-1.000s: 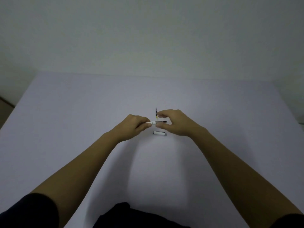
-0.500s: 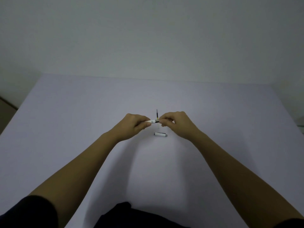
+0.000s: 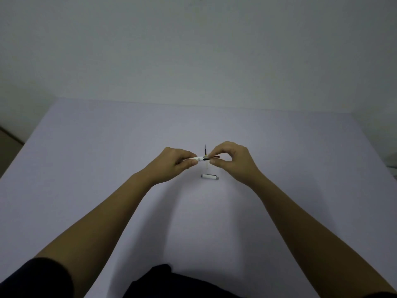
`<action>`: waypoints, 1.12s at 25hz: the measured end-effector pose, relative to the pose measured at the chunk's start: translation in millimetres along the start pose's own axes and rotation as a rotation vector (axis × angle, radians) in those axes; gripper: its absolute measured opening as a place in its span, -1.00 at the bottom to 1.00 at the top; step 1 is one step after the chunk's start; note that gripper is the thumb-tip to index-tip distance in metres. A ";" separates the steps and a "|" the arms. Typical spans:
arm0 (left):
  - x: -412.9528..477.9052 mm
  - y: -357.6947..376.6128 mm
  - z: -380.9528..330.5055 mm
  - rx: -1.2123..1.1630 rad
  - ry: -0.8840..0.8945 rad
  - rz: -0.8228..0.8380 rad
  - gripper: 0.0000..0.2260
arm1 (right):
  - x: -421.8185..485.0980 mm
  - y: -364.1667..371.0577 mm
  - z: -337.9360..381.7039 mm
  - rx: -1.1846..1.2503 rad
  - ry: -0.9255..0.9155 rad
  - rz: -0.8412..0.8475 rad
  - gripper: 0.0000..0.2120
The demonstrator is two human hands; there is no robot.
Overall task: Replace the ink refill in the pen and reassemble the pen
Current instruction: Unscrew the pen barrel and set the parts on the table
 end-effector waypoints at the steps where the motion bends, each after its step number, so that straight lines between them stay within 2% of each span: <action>1: -0.4 0.0 -0.7 0.008 0.005 0.000 -0.82 | -0.1 1.7 -0.3 0.008 0.029 0.022 -0.79; 4: -1.1 0.6 -2.5 0.019 0.015 0.008 -0.82 | 1.9 10.4 -8.7 0.018 0.217 0.124 -0.78; 5: -1.4 1.0 -2.7 0.018 0.015 0.011 -0.81 | 2.8 10.3 -8.6 0.008 0.224 0.125 -0.79; 7: -1.6 -0.5 -3.2 -0.004 0.013 -0.005 -0.82 | 3.9 6.4 -3.9 0.032 0.170 0.083 -0.93; 10: -1.8 -5.2 -4.2 -0.035 0.018 -0.036 -0.82 | 3.3 3.7 -0.4 0.143 0.129 0.044 -0.83; 13: -1.7 -5.5 -3.4 -0.030 0.014 -0.023 -0.83 | 4.1 9.4 -4.5 0.057 0.211 0.112 -0.80; 16: -2.0 -4.9 -2.9 -0.030 0.014 -0.023 -0.83 | 4.6 6.6 0.9 0.048 0.148 0.076 -0.96; 18: -2.4 -6.5 -3.4 -0.056 0.018 -0.040 -0.83 | 4.6 5.6 1.1 0.110 0.111 0.051 -0.84; 22: -1.5 -5.7 -1.6 -0.035 0.011 -0.030 -0.83 | 5.4 9.6 -7.1 0.044 0.230 0.107 -0.78; 24: -1.3 -3.6 0.4 -0.023 0.004 -0.020 -0.82 | 5.9 8.4 -5.3 0.028 0.193 0.118 -0.93; 25: -1.5 -3.1 1.2 -0.025 0.003 -0.022 -0.82 | 5.7 8.4 -4.3 0.063 0.172 0.127 -0.93; 28: -1.7 -2.0 3.4 -0.030 0.002 -0.029 -0.82 | 4.2 11.9 -8.9 0.052 0.215 0.164 -0.75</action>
Point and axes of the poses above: each hand's wrist, its own x-axis towards the middle knuckle, its own y-axis out of the palm, z = x × y, the point moved 8 cm from there along x, towards the middle knuckle, and after that the axes turned 10 degrees about -x, right-handed, at the moved point
